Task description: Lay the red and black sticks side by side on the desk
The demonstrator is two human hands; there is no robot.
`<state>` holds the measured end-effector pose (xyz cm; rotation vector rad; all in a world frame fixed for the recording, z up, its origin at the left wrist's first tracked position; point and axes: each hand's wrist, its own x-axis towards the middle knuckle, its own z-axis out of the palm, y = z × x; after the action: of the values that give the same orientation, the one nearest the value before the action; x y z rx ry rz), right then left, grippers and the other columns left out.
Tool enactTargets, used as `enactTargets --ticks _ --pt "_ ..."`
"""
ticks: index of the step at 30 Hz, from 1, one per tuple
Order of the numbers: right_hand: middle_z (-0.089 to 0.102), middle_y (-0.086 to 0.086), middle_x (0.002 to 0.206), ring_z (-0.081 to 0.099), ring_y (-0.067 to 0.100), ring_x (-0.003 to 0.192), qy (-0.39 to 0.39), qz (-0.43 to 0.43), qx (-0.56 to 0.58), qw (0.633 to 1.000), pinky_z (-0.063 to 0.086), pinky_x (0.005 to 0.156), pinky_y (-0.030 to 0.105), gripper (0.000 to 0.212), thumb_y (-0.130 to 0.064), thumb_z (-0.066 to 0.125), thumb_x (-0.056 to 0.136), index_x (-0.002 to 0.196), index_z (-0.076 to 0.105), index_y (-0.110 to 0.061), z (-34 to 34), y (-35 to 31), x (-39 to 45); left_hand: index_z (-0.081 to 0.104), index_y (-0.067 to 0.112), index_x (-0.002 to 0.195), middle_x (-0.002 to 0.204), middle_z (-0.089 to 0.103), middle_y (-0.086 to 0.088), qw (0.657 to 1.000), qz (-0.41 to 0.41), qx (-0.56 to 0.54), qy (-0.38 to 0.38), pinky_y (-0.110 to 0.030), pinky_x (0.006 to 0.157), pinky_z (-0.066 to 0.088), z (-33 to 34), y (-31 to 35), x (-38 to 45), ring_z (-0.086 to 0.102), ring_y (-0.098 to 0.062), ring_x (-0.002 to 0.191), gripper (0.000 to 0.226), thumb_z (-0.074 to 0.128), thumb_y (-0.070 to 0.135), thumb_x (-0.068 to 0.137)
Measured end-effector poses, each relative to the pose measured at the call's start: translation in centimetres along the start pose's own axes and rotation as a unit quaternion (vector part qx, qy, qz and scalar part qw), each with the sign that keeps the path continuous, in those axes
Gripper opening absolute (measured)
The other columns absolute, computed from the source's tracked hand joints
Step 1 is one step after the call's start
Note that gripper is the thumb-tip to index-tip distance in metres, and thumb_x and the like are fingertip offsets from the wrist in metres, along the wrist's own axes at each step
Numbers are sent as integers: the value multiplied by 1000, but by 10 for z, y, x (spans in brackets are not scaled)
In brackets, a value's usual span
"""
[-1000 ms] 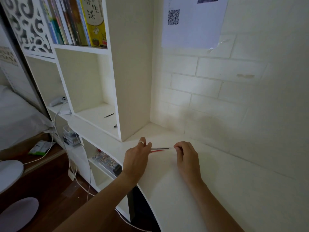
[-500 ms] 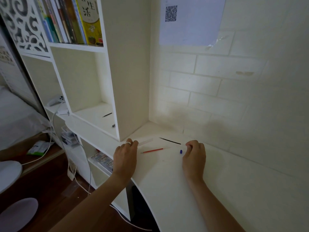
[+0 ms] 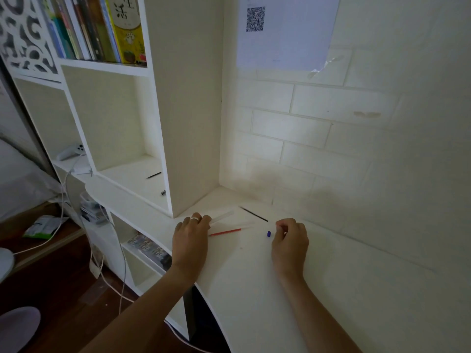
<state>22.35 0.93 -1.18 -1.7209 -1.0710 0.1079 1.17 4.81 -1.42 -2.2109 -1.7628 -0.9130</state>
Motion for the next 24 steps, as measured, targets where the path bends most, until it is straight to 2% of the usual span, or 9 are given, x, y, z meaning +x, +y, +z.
enactTargets --ticks 6,8,11,15,18,24 --pt "64 12 99 54 20 80 -49 13 -48 998 35 70 26 17 -3 58 92 90 74 -11 0 1 17 67 10 99 91 65 -10 999 23 16 -20 -40 73 51 1 3 5 61 -28 80 17 63 1 86" --pt "65 13 101 60 25 86 -71 11 -66 995 41 71 29 17 -7 59 93 90 75 -13 2 -2 28 66 11 100 93 64 -9 999 21 19 -26 -40 76 49 1 2 6 59 -27 82 17 59 2 88" --pt "71 15 101 66 28 95 -137 -6 -80 987 53 82 34 18 -10 59 93 94 77 -11 6 -7 47 66 11 99 93 64 -10 999 18 14 -23 -39 76 49 0 3 5 58 -27 82 16 57 3 90" --pt "74 12 96 69 26 89 -182 -54 -69 979 57 83 38 12 -10 67 89 91 79 -13 15 -13 55 65 12 100 93 64 -9 999 18 17 -24 -38 77 49 0 4 4 58 -25 82 15 56 5 91" --pt "76 9 94 70 24 87 -201 -56 -62 976 60 81 39 12 -12 69 88 90 80 -15 22 -17 59 65 12 99 93 64 -8 1000 13 17 -21 -37 76 49 0 4 4 58 -25 81 15 55 4 91" --pt "79 4 89 68 16 82 -244 -74 -79 964 52 80 25 12 -9 71 85 84 81 -15 34 -22 62 65 12 97 90 63 -8 999 0 28 -26 -36 73 49 0 3 5 58 -24 79 16 54 3 90"
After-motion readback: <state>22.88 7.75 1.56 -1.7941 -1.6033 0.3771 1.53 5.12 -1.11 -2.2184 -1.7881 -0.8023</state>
